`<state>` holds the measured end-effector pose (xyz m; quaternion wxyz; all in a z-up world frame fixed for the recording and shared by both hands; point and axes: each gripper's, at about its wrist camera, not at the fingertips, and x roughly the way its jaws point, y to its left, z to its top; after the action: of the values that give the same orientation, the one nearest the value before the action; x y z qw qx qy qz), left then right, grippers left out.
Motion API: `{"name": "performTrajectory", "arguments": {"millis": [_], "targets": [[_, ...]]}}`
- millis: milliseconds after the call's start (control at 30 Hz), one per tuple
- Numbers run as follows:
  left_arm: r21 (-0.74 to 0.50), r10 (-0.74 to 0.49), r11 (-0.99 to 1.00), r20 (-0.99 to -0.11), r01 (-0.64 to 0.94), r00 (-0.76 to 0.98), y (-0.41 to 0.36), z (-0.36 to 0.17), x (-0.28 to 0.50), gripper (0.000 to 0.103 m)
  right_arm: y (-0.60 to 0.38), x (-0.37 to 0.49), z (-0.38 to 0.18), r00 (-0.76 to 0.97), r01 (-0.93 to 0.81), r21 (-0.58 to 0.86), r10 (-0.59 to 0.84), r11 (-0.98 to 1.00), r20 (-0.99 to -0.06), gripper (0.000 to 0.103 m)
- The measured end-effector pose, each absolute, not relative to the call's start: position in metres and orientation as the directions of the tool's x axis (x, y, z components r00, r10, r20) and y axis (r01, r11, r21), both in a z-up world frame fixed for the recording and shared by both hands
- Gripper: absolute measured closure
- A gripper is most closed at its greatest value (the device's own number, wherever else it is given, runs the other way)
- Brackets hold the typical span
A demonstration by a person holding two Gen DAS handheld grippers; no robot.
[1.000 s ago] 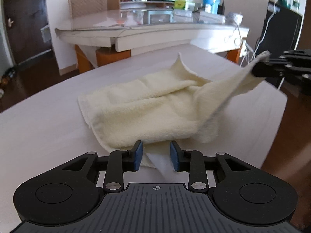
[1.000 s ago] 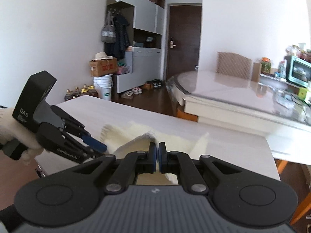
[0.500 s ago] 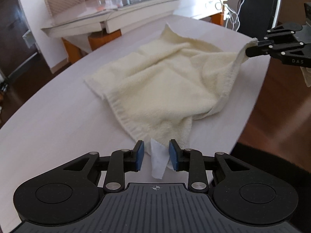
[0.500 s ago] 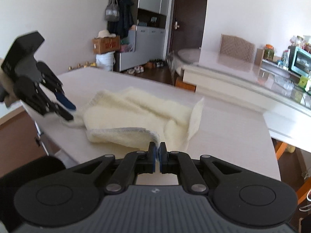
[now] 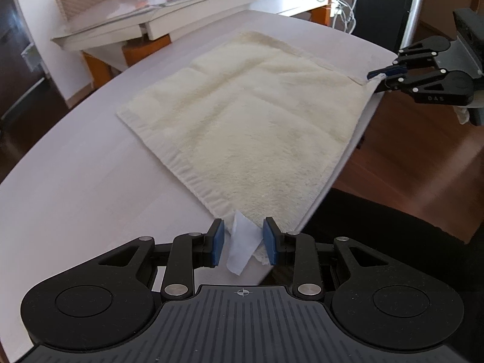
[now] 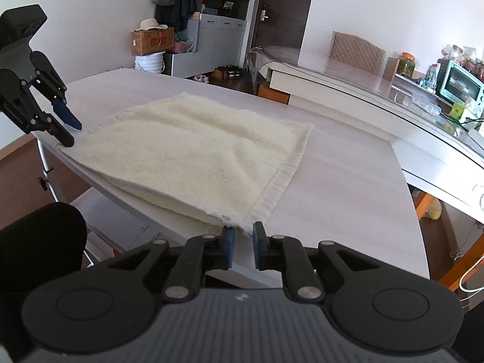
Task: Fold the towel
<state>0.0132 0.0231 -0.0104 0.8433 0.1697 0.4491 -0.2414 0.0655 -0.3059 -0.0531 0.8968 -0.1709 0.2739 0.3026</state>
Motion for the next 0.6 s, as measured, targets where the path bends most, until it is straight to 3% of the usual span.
{"name": "performTrajectory", "arguments": {"millis": [233,467,600], "targets": [[0.070,-0.251,0.853,-0.814,0.517,0.524,0.026,-0.006,0.022,0.063,-0.314,0.052,-0.055,0.689,-0.634,-0.158,0.459,0.757,-0.561,0.083],[0.056,-0.232,0.887,-0.803,0.457,0.549,0.028,-0.010,0.022,0.062,-0.296,0.034,-0.056,0.723,-0.668,-0.364,0.452,0.648,-0.523,0.078],[0.044,-0.203,0.918,-0.803,0.394,0.561,0.034,-0.011,0.019,0.062,-0.288,0.032,-0.058,0.723,-0.682,-0.441,0.445,0.583,-0.529,0.081]]}}
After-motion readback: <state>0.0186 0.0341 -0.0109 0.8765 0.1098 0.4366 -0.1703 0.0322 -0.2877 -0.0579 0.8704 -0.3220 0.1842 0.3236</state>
